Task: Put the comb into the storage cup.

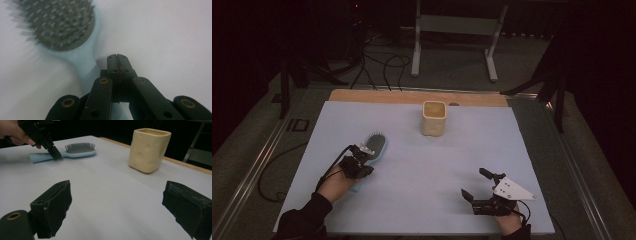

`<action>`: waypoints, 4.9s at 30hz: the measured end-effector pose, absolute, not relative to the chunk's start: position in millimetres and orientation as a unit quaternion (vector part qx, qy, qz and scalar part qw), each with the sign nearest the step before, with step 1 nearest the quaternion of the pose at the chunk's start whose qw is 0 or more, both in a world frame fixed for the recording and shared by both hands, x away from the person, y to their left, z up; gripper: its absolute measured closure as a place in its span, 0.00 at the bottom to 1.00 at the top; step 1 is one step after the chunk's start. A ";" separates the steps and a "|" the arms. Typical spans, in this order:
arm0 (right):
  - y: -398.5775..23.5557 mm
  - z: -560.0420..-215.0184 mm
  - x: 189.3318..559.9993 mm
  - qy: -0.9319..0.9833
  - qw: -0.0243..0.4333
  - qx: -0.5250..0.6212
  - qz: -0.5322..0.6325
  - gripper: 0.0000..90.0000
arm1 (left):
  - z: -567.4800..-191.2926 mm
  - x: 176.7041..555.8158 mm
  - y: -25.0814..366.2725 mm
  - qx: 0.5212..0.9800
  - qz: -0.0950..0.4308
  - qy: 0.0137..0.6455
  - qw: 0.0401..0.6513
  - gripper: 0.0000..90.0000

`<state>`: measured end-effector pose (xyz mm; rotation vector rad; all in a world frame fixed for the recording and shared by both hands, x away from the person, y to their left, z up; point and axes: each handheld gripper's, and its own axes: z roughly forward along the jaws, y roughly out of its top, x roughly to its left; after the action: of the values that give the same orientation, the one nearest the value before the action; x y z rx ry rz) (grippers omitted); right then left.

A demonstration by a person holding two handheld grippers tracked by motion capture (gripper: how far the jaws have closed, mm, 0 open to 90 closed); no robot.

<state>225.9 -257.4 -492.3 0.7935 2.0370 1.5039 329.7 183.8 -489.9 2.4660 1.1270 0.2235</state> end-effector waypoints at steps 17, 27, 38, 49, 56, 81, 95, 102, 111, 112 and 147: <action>-256.9 -492.8 226.1 0.746 0.238 0.291 0.549 0.09 | -465.5 329.2 213.0 0.873 0.099 0.424 0.219 1.00; -256.8 -493.0 226.4 0.747 0.239 0.290 0.549 0.09 | -456.2 334.8 225.3 0.861 0.093 0.454 0.210 0.85; -256.1 -493.8 226.9 0.746 0.236 0.292 0.550 0.09 | -444.5 344.2 224.7 0.854 0.099 0.477 0.181 0.45; -256.2 -494.2 227.2 0.746 0.235 0.292 0.550 0.09 | -447.1 352.9 219.9 0.854 0.091 0.490 0.151 0.23; -255.2 -494.8 227.9 0.748 0.235 0.290 0.549 0.09 | -456.4 359.6 212.8 0.851 0.086 0.501 0.131 0.00; -256.0 -493.7 227.2 0.747 0.236 0.290 0.550 0.09 | -476.6 379.7 202.4 0.847 0.052 0.513 0.129 0.17; -255.8 -493.9 227.1 0.747 0.236 0.289 0.550 0.09 | -490.8 377.9 199.7 0.859 0.042 0.497 0.114 0.56; -255.5 -493.9 226.7 0.748 0.234 0.290 0.550 0.09 | -489.9 377.8 198.8 0.861 0.032 0.494 0.119 0.68; -255.0 -494.4 227.3 0.748 0.235 0.289 0.549 0.09 | -490.4 375.7 193.9 0.873 0.046 0.473 0.106 0.76; -255.0 -494.4 227.3 0.748 0.235 0.289 0.549 0.09 | -490.4 375.3 193.0 0.875 0.047 0.471 0.104 0.76; -256.4 -494.8 228.1 0.746 0.235 0.293 0.550 0.09 | -435.2 363.1 181.9 0.870 0.104 0.417 0.243 0.78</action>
<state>228.1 -256.4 -494.8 0.8050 2.0476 1.5089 363.1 181.9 -435.2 2.3774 1.1394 0.2845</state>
